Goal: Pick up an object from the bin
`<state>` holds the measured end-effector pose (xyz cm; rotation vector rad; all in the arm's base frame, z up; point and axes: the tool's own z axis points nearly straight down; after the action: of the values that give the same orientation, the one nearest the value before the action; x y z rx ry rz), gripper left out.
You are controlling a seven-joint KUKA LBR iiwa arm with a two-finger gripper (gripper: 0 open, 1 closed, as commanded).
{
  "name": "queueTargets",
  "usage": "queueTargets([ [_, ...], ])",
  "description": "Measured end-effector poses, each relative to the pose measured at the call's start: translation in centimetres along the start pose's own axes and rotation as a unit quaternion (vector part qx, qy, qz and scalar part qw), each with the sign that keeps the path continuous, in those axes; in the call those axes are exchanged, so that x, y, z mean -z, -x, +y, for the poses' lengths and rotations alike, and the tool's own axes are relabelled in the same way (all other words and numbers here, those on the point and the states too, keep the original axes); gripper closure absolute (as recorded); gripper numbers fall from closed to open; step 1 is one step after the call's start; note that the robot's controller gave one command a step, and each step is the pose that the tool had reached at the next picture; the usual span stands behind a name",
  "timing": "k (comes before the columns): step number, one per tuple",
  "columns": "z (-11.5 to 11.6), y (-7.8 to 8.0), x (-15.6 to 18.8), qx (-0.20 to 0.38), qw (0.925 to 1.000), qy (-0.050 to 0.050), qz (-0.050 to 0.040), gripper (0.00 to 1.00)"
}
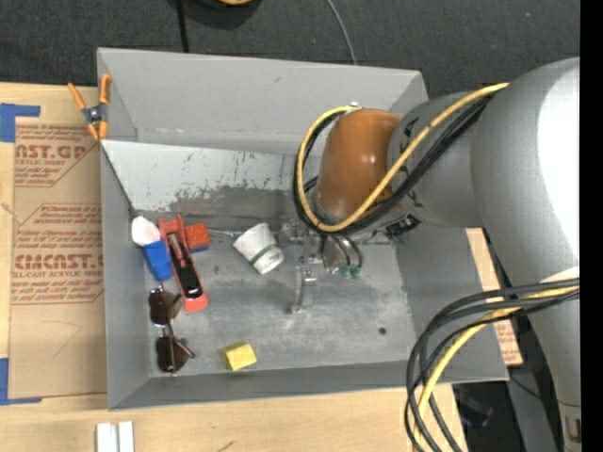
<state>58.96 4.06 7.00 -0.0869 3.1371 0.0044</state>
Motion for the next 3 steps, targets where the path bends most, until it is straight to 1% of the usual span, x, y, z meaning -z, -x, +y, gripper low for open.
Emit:
queueTargets([
  [1, 2.7, 0.1, 0.0, 0.052, 0.9987, -0.001, -0.0023, 0.0],
  [2, 5.0, 0.1, 0.1, 0.038, 0.9993, 0.001, -0.001, 1.0],
  [3, 5.0, 0.1, 0.1, 0.038, 0.9993, 0.001, -0.001, 1.0],
])
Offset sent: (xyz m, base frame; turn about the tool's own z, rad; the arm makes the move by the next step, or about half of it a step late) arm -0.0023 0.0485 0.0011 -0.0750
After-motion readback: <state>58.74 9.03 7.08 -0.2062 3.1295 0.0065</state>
